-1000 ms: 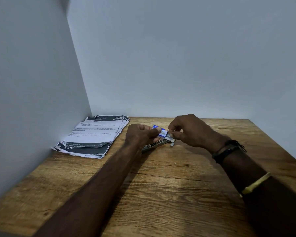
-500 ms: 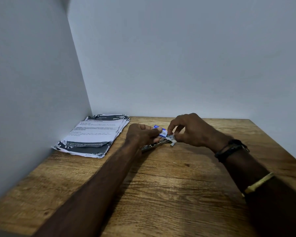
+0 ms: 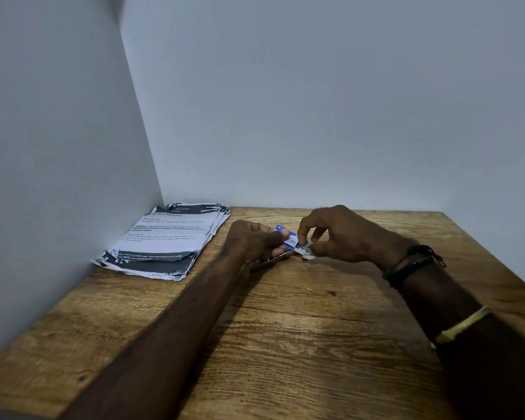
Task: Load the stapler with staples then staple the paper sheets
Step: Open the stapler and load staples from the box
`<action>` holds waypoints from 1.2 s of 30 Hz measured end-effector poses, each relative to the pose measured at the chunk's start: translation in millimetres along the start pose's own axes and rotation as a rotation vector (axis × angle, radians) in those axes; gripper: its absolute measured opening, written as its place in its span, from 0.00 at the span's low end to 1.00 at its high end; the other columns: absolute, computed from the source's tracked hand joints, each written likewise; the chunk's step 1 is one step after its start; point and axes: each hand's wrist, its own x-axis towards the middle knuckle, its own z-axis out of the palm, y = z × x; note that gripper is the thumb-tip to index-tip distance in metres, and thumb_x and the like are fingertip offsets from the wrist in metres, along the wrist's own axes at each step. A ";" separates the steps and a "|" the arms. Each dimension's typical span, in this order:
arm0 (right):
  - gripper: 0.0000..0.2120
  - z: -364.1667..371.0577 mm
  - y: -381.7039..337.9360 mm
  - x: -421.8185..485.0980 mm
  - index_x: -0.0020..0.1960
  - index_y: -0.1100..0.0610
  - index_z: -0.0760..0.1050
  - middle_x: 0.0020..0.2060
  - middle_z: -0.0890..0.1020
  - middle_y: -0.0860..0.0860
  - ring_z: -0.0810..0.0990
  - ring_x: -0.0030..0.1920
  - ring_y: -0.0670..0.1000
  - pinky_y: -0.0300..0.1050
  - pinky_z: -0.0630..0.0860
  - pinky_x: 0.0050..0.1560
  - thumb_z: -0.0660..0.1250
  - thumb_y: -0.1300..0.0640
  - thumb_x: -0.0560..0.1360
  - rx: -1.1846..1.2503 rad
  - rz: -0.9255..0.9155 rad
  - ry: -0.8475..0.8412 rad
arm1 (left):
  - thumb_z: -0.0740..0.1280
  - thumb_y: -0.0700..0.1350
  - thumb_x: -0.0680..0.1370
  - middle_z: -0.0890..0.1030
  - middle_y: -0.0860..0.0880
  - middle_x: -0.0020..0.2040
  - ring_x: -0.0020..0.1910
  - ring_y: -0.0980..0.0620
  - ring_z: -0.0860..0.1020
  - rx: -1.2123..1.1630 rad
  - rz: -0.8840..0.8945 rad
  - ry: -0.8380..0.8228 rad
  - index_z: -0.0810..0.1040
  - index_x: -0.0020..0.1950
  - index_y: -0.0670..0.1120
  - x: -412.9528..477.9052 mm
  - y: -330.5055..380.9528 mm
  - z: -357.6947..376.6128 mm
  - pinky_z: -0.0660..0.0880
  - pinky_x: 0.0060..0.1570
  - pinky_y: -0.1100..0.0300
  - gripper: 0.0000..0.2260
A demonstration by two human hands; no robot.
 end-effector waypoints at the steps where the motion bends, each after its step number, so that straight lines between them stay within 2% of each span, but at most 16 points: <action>1: 0.08 -0.1 0.4 -0.1 0.51 0.49 0.83 0.54 0.83 0.48 0.84 0.52 0.46 0.56 0.80 0.57 0.76 0.59 0.73 0.004 0.000 0.015 | 0.79 0.36 0.70 0.84 0.42 0.30 0.29 0.50 0.83 -0.002 0.001 -0.005 0.79 0.32 0.38 -0.1 -0.1 -0.1 0.83 0.40 0.59 0.11; 4: 0.09 -1.2 1.6 -1.0 0.51 0.49 0.85 0.54 0.83 0.48 0.84 0.51 0.48 0.56 0.80 0.55 0.78 0.59 0.72 0.016 -0.005 0.063 | 0.79 0.36 0.70 0.84 0.40 0.33 0.31 0.49 0.83 -0.008 0.001 -0.004 0.79 0.34 0.37 -0.3 0.4 -0.6 0.83 0.43 0.57 0.10; 9: 0.10 -2.4 0.2 -1.7 0.50 0.49 0.86 0.53 0.84 0.49 0.84 0.52 0.48 0.55 0.80 0.55 0.78 0.59 0.71 0.014 0.008 0.057 | 0.77 0.35 0.71 0.83 0.37 0.37 0.29 0.51 0.82 -0.034 -0.009 -0.011 0.79 0.39 0.33 -2.0 2.1 0.1 0.82 0.35 0.63 0.08; 13: 0.08 -3.4 -0.7 -2.4 0.48 0.50 0.85 0.53 0.83 0.48 0.84 0.52 0.47 0.56 0.80 0.55 0.78 0.59 0.71 -0.002 0.009 0.048 | 0.78 0.35 0.71 0.83 0.35 0.40 0.29 0.50 0.83 -0.025 -0.006 0.002 0.80 0.44 0.33 -2.6 3.3 0.4 0.82 0.35 0.63 0.09; 16: 0.11 -3.4 -1.9 -2.5 0.51 0.50 0.85 0.53 0.83 0.49 0.84 0.52 0.48 0.56 0.81 0.53 0.78 0.59 0.70 -0.001 0.005 0.064 | 0.78 0.36 0.71 0.83 0.34 0.42 0.31 0.49 0.83 -0.022 -0.006 0.003 0.80 0.47 0.33 -2.9 3.8 0.0 0.82 0.36 0.62 0.10; 19: 0.12 -3.5 -1.0 -2.4 0.52 0.49 0.86 0.55 0.83 0.49 0.84 0.52 0.48 0.55 0.81 0.54 0.78 0.59 0.70 0.002 -0.002 0.049 | 0.77 0.35 0.71 0.83 0.36 0.39 0.30 0.50 0.83 -0.028 -0.011 -0.010 0.79 0.39 0.33 -2.1 3.3 -0.7 0.82 0.35 0.63 0.09; 22: 0.12 -3.5 0.3 -2.2 0.52 0.48 0.85 0.56 0.83 0.49 0.83 0.53 0.47 0.56 0.81 0.55 0.78 0.59 0.71 0.000 0.005 0.025 | 0.78 0.35 0.71 0.84 0.38 0.36 0.32 0.49 0.84 -0.023 -0.024 -0.011 0.79 0.35 0.36 -1.9 3.5 -0.7 0.83 0.38 0.61 0.09; 25: 0.11 -2.6 0.8 -1.5 0.52 0.48 0.85 0.55 0.83 0.48 0.83 0.53 0.47 0.56 0.80 0.55 0.77 0.59 0.71 -0.007 0.001 0.018 | 0.78 0.35 0.70 0.84 0.39 0.36 0.32 0.49 0.84 -0.026 -0.035 -0.016 0.79 0.36 0.36 -2.3 4.3 -1.1 0.83 0.38 0.61 0.09; 30: 0.10 -3.1 2.1 -1.8 0.50 0.49 0.83 0.54 0.82 0.48 0.83 0.52 0.46 0.57 0.81 0.54 0.78 0.58 0.71 0.021 -0.007 0.036 | 0.78 0.35 0.70 0.85 0.35 0.42 0.33 0.48 0.84 -0.013 -0.025 -0.016 0.80 0.41 0.34 -4.3 5.3 -1.1 0.83 0.39 0.60 0.09; 34: 0.10 -4.1 3.8 -2.4 0.49 0.49 0.83 0.52 0.82 0.48 0.84 0.51 0.47 0.56 0.81 0.52 0.78 0.59 0.70 0.046 -0.026 0.063 | 0.78 0.35 0.70 0.84 0.35 0.42 0.35 0.47 0.84 -0.006 -0.027 -0.003 0.80 0.41 0.34 -5.2 6.2 -0.6 0.82 0.43 0.58 0.09; 36: 0.10 -4.8 4.3 -2.1 0.48 0.50 0.83 0.51 0.83 0.48 0.85 0.49 0.47 0.55 0.81 0.51 0.78 0.61 0.70 0.060 -0.036 0.084 | 0.78 0.35 0.71 0.84 0.36 0.39 0.34 0.47 0.83 -0.018 -0.023 -0.004 0.79 0.40 0.34 -5.6 6.1 -0.9 0.82 0.40 0.60 0.09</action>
